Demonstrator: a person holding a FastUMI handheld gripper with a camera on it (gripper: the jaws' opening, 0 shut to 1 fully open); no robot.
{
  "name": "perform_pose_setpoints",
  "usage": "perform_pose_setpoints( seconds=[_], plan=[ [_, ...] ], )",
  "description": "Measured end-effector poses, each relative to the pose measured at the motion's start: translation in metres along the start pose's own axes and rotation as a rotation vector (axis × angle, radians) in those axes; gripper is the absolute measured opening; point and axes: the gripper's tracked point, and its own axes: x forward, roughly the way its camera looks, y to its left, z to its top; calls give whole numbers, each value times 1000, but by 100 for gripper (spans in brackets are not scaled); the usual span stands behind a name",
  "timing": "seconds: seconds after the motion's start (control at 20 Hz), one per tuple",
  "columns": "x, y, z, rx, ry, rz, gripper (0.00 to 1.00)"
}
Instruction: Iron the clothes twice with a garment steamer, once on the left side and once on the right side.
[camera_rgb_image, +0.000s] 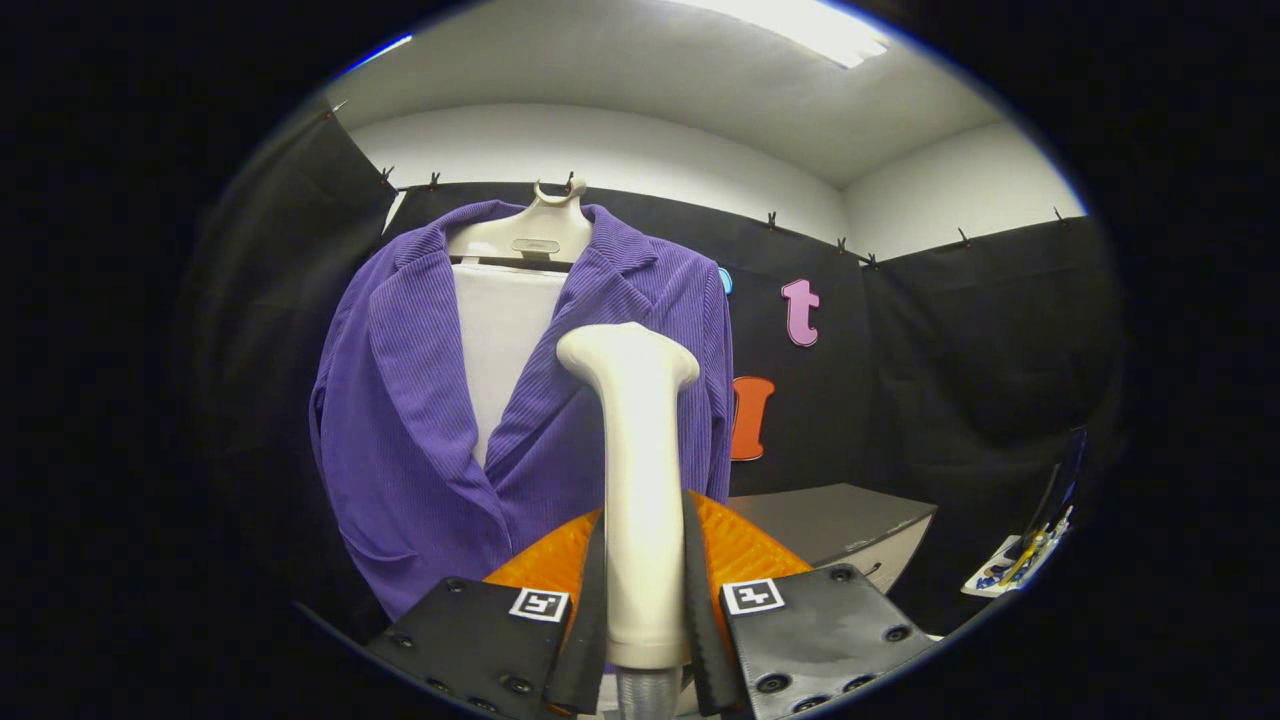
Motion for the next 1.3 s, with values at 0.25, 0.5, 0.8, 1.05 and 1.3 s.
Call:
perform_pose_setpoints(
  seconds=[0.25, 0.5, 0.8, 1.05, 1.3],
  plan=[
    [-2, 1, -16, 20, 8, 12, 42],
    [-6, 1, -38, 19, 17, 7, 43],
    [-19, 1, -70, -6, 46, 10, 43],
    [-30, 1, -100, -28, 85, 14, 43],
    [-43, 4, -127, -47, 129, 25, 43]
  ],
)
